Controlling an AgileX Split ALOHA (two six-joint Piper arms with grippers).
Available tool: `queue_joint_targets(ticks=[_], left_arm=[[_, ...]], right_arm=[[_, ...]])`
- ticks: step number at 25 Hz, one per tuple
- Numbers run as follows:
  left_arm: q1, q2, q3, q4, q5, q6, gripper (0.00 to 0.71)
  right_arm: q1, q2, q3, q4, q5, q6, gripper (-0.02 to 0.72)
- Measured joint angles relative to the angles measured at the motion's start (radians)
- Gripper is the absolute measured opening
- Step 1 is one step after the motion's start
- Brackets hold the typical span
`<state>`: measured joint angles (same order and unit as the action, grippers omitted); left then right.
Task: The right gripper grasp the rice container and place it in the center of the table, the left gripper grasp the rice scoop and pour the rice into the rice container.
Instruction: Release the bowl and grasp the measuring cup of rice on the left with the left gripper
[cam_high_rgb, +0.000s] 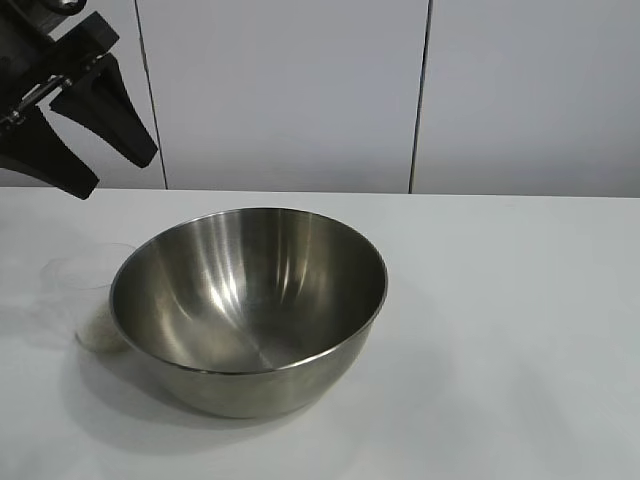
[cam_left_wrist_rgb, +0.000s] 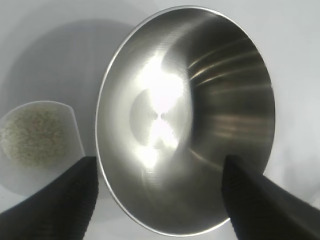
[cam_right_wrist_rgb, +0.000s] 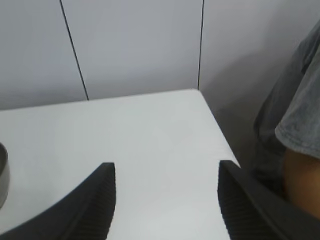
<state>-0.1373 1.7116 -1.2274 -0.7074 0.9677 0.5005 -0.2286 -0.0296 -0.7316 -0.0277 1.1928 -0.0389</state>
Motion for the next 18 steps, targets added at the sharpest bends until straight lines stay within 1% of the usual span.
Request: queue_joint_targets(ticks=[4, 8, 11, 18], left_arm=[[0.0, 0.0, 0.0, 0.0, -0.001, 0.0, 0.507], [0.0, 0.0, 0.0, 0.0, -0.002, 0.0, 0.507], [0.0, 0.0, 0.0, 0.0, -0.003, 0.0, 0.507], [0.0, 0.0, 0.0, 0.0, -0.003, 0.0, 0.507]], right_arm=[[0.048, 0.001, 0.147, 0.0, -0.035, 0.009, 0.409], [0.1, 0.004, 0.248, 0.0, -0.073, 0.018, 0.409], [0.132, 0.008, 0.26, 0.0, -0.094, 0.039, 0.409], [0.152, 0.008, 0.26, -0.001, -0.104, 0.039, 0.409]])
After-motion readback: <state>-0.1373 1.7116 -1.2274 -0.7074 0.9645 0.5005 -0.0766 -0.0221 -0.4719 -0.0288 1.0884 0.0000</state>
